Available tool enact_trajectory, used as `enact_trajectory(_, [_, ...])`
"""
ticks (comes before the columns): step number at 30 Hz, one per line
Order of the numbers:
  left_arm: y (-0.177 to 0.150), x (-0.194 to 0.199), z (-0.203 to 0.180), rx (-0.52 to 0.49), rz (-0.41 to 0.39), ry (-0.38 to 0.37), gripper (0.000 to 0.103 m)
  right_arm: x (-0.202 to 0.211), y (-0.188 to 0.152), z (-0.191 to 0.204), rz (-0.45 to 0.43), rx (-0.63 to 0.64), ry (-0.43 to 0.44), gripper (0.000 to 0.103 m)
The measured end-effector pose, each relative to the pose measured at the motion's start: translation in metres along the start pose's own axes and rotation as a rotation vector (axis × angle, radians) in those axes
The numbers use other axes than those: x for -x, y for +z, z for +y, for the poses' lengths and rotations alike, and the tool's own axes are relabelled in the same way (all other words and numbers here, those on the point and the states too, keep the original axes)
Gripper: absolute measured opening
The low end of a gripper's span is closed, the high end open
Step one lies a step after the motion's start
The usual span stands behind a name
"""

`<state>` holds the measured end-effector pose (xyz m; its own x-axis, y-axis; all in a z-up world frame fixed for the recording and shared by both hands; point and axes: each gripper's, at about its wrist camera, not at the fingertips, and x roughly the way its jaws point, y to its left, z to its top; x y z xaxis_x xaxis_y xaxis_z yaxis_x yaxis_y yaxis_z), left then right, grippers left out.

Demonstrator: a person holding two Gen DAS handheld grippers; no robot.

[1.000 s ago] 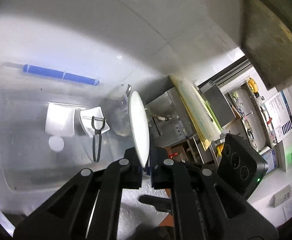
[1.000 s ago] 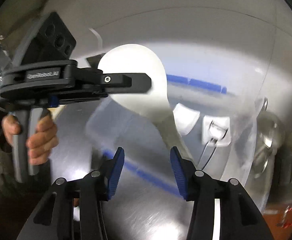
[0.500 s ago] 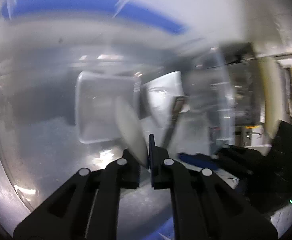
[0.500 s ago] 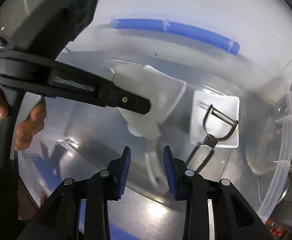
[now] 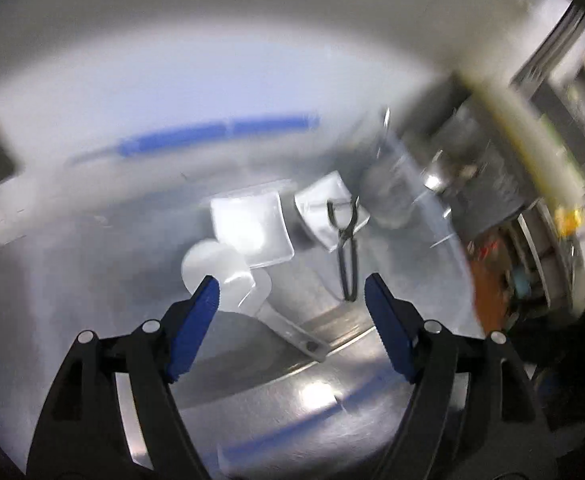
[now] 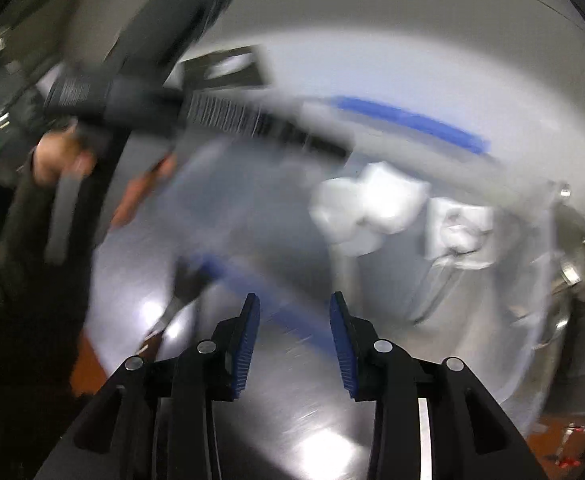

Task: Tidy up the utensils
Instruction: 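Lower the rice paddle into the clear box with the left tool and open, then grasp one black chopstick with the right tool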

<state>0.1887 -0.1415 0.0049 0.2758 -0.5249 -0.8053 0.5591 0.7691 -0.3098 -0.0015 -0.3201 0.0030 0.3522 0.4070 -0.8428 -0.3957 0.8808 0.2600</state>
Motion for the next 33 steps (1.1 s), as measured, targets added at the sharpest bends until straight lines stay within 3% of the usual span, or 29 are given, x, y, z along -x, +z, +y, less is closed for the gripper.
enact_trajectory(4, [-0.06, 0.069, 0.019, 0.142, -0.167, -0.043, 0.072, -0.049, -0.051, 0.063, 0.148, 0.123, 0.049, 0.04])
enact_trajectory(7, [-0.113, 0.098, 0.042, 0.265, -0.212, -0.025, 0.074, -0.104, -0.083, 0.096, 0.29, 0.171, 0.017, 0.04])
enact_trajectory(11, [-0.183, 0.101, 0.079, 0.443, -0.159, 0.007, 0.074, -0.154, -0.107, 0.132, 0.388, 0.252, 0.0, 0.04])
enact_trajectory(16, [-0.255, 0.088, 0.115, 0.649, -0.086, -0.018, 0.074, -0.179, -0.113, 0.147, 0.427, 0.258, -0.036, 0.04])
enact_trajectory(21, [-0.286, 0.085, 0.117, 0.707, -0.08, -0.056, 0.074, -0.182, -0.115, 0.133, 0.428, 0.205, -0.071, 0.04])
enact_trajectory(28, [-0.286, 0.08, 0.109, 0.69, -0.084, -0.087, 0.074, -0.179, -0.119, 0.133, 0.43, 0.204, -0.108, 0.039])
enact_trajectory(33, [-0.284, 0.074, 0.106, 0.677, -0.077, -0.114, 0.074, -0.185, -0.129, 0.156, 0.423, 0.298, -0.181, 0.035])
